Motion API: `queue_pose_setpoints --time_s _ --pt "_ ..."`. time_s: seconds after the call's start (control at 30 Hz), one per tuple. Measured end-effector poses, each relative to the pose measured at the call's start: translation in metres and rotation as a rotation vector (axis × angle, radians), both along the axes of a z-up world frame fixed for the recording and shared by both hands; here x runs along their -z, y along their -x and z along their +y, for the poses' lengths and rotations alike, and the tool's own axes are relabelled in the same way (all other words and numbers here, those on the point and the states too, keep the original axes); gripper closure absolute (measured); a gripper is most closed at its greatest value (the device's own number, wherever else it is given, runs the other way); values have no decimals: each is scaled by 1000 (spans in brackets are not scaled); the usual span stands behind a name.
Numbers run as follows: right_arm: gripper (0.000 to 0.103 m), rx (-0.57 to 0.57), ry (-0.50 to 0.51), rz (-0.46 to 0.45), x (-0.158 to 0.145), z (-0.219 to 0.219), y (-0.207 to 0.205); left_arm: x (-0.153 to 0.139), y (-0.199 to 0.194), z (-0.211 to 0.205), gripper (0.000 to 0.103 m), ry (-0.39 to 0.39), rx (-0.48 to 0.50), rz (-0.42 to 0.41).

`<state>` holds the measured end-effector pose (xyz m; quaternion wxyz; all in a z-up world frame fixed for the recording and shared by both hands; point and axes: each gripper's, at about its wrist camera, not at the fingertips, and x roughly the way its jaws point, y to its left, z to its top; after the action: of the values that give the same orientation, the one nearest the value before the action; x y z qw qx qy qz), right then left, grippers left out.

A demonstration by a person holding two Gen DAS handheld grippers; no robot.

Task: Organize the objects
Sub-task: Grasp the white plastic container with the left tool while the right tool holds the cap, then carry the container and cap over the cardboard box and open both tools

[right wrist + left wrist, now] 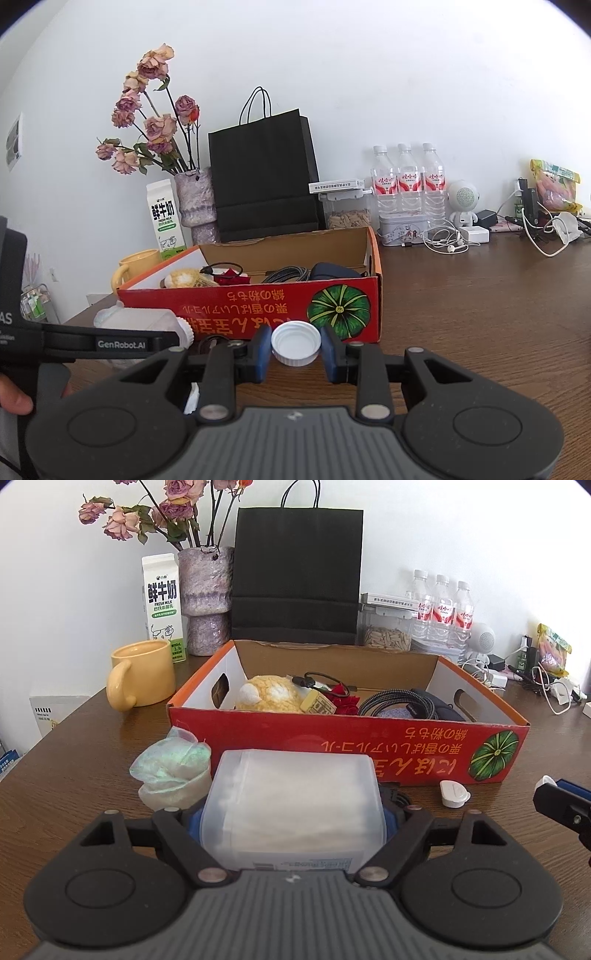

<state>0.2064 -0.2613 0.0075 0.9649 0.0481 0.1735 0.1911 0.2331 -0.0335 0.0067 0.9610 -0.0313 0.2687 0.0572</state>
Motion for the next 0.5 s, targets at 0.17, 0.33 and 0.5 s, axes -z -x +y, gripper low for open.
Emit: queue_pose_setpoints --time_s 0.17,0.33,0.5 --pt "75 3 9 -4 0 1 0 -9 9 5 20 19 7 -38" --pt "75 9 18 -16 -1 3 1 -18 14 10 20 35 12 -67" --pt "75 6 33 -30 -3 8 -1 -26 15 14 20 49 15 -99"
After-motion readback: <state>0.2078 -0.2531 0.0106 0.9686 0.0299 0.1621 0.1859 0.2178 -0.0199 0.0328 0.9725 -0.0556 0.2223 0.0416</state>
